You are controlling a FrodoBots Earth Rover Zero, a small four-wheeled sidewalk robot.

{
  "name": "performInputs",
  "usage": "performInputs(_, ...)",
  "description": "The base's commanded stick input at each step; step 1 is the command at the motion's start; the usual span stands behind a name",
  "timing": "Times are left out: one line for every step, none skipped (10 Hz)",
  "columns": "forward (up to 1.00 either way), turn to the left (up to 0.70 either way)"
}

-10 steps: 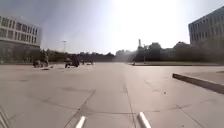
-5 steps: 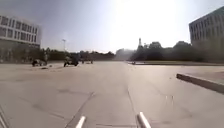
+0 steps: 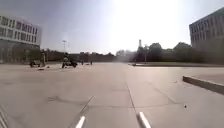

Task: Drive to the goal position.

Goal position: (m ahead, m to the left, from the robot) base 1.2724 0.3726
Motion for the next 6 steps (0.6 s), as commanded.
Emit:
performInputs(0.7,0.0)
performInputs(0.7,0.0)
performInputs(0.7,0.0)
performInputs(0.7,0.0)
performInputs(0.7,0.0)
performInputs(0.7,0.0)
